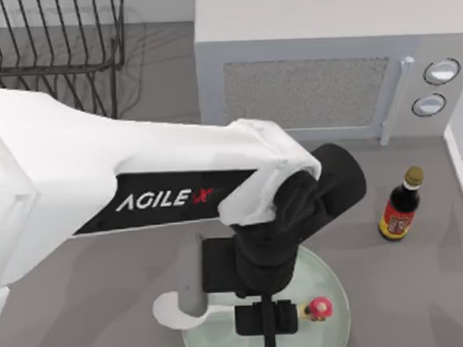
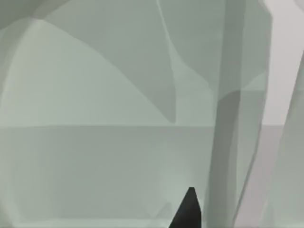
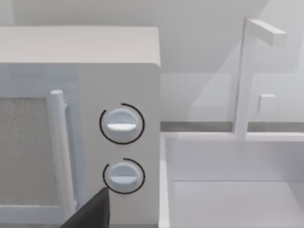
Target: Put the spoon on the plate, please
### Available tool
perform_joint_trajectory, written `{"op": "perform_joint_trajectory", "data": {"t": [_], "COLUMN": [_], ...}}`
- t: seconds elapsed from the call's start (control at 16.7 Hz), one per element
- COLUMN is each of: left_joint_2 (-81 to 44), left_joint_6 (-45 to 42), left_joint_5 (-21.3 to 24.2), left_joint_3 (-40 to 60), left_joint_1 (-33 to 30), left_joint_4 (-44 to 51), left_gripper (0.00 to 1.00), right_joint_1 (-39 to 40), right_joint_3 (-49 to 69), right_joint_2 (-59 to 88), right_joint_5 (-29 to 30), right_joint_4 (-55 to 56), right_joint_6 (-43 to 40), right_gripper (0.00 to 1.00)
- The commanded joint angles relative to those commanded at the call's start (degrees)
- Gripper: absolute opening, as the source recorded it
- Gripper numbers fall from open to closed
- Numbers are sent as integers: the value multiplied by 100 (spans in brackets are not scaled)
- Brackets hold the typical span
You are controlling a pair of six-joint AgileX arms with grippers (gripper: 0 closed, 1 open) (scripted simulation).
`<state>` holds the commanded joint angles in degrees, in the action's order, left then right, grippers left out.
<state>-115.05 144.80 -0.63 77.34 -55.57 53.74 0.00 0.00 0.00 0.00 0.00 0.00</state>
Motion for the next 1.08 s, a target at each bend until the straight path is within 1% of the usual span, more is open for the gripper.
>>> {"op": "perform_joint_trajectory", "data": {"t": [0.72,0.78,1.08], "left_joint_2": [0,0,0], "left_joint_6": [0,0,0], "left_joint_5": [0,0,0], "left_joint_3": [0,0,0], "left_joint_1": [0,0,0], "left_joint_4": [0,0,0], "left_gripper": [98,100,100], "right_joint_1": [0,0,0], "right_joint_3": [0,0,0], "right_joint_2": [0,0,0], "right_joint_5": [0,0,0], "right_joint_4": [0,0,0], "right_joint_6": [0,0,0], "right_gripper": [100,100,100]}}
